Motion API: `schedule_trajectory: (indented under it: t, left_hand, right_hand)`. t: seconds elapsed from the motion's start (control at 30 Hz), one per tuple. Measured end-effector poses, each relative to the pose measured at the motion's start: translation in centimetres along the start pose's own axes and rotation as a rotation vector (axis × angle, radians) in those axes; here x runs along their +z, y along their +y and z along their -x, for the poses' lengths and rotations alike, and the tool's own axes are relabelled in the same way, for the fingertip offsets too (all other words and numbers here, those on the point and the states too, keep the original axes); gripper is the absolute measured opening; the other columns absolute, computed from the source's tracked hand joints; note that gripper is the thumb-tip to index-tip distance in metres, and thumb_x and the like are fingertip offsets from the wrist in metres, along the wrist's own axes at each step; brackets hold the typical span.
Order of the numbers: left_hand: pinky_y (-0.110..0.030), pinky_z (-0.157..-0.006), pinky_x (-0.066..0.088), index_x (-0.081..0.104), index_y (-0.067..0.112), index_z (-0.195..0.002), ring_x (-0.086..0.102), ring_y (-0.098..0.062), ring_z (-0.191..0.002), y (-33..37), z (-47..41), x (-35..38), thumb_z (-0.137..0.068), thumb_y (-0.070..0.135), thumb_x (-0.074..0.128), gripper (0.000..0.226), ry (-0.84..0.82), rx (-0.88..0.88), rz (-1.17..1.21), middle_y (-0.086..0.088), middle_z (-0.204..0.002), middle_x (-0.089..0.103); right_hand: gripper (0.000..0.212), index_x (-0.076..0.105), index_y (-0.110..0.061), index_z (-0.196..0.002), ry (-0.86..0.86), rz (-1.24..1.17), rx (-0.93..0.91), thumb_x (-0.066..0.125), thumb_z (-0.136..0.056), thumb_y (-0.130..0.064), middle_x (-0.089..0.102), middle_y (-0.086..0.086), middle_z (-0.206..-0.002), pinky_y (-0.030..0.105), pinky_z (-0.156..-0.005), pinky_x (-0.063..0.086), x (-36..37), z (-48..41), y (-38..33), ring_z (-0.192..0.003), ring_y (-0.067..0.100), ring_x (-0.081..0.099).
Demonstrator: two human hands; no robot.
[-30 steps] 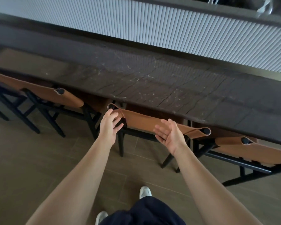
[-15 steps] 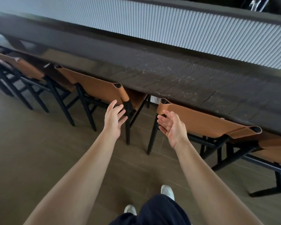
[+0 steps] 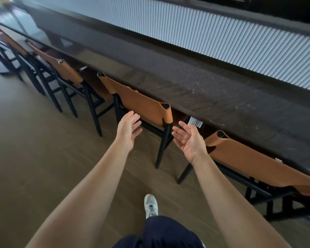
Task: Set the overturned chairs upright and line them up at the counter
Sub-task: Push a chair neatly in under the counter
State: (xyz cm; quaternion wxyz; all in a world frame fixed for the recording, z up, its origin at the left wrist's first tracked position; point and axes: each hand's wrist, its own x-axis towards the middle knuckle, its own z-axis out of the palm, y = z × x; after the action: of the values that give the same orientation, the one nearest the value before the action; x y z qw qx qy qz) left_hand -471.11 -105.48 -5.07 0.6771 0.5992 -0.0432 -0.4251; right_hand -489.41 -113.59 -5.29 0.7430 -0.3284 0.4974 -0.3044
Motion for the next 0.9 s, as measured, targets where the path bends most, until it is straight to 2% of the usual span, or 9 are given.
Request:
schedule_trajectory:
  t: [0.17,0.43,0.73,0.9]
  left_hand:
    - [-0.043,-0.104,0.045,0.044,0.014,-0.143,0.054,-0.022,-0.122,2.9,-4.8,0.6,-0.099,0.024,0.052,0.046,0.035,-0.038,-0.022,-0.005,-0.134,0.057]
    - [-0.044,-0.105,0.045,0.045,0.012,-0.14,0.053,-0.026,-0.125,5.1,-9.9,1.1,-0.097,0.026,0.055,0.046,0.093,-0.126,-0.002,-0.01,-0.137,0.054]
    - [-0.043,-0.098,0.05,0.042,0.014,-0.143,0.054,-0.028,-0.123,7.2,-17.3,0.4,-0.095,0.029,0.059,0.053,0.059,-0.198,-0.046,-0.012,-0.141,0.049]
    - [-0.046,-0.099,0.049,0.039,0.018,-0.145,0.05,-0.034,-0.126,9.0,-22.4,-0.2,-0.095,0.027,0.06,0.055,-0.009,-0.291,-0.081,-0.018,-0.146,0.041]
  right_hand:
    - [0.032,0.067,-0.019,-0.114,-0.037,-0.051,0.097,0.044,-0.102,-0.037,0.075,0.005,-0.108,0.036,-0.09,0.053,4.0,-4.9,-1.1,-0.104,0.022,0.07]
    - [0.048,0.056,-0.011,-0.134,-0.081,0.001,0.247,0.047,-0.1,-0.044,0.073,0.009,-0.11,0.034,-0.078,0.056,8.4,-9.7,-1.6,-0.1,0.022,0.071]
    - [0.063,0.031,-0.006,-0.15,0.043,-0.144,0.325,0.053,-0.099,-0.036,0.065,0.017,-0.125,0.037,-0.082,0.055,12.7,-13.1,-1.6,-0.107,0.029,0.067]
    - [0.045,0.048,-0.009,-0.137,0.197,-0.281,0.301,0.051,-0.1,-0.035,0.067,0.014,-0.123,0.036,-0.078,0.054,15.5,-15.7,-1.1,-0.098,0.028,0.069]
